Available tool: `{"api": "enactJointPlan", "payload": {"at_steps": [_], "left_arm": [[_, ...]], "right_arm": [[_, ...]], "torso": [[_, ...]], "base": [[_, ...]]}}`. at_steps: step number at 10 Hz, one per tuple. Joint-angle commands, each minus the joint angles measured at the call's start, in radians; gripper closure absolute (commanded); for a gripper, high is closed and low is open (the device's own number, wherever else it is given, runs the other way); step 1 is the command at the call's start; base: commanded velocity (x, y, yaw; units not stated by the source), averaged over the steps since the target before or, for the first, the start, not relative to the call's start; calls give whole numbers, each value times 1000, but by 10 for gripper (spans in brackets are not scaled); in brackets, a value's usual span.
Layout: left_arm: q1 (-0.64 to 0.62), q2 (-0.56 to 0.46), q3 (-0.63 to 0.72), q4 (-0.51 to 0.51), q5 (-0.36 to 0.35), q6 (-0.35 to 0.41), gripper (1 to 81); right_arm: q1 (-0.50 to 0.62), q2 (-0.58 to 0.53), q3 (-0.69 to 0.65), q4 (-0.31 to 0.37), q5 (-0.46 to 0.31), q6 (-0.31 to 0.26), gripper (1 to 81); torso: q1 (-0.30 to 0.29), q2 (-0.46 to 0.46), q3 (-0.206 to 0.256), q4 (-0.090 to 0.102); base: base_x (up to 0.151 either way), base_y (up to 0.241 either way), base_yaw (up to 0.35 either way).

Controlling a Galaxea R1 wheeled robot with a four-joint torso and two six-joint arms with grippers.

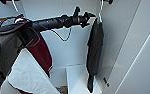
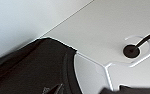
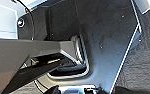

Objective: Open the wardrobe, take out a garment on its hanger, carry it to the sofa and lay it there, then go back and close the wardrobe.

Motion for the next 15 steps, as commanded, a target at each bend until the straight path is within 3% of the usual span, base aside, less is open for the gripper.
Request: {"api": "enactJointPlan", "payload": {"at_steps": [1, 5, 10, 15], "left_arm": [[-195, 31, -41, 3, -9, -2, 10], [-215, 80, -58, 4, -21, -2, 10], [-215, 89, -35, 7, -110, 0, 10], [-215, 112, -32, 17, -118, 0, 10]], "right_arm": [[16, 6, 0, -8, -49, 0, 10], [13, 9, -1, -6, -51, 0, 10], [4, 22, -1, -8, -51, 0, 10], [1, 22, 0, -8, -51, 0, 10]], "torso": [[0, 0, 0, 0], [0, 0, 0, 0], [0, 0, 0, 0], [0, 0, 0, 0]], "base": [[0, 0, 0], [0, 0, 0], [0, 0, 0], [0, 0, 0]]}}
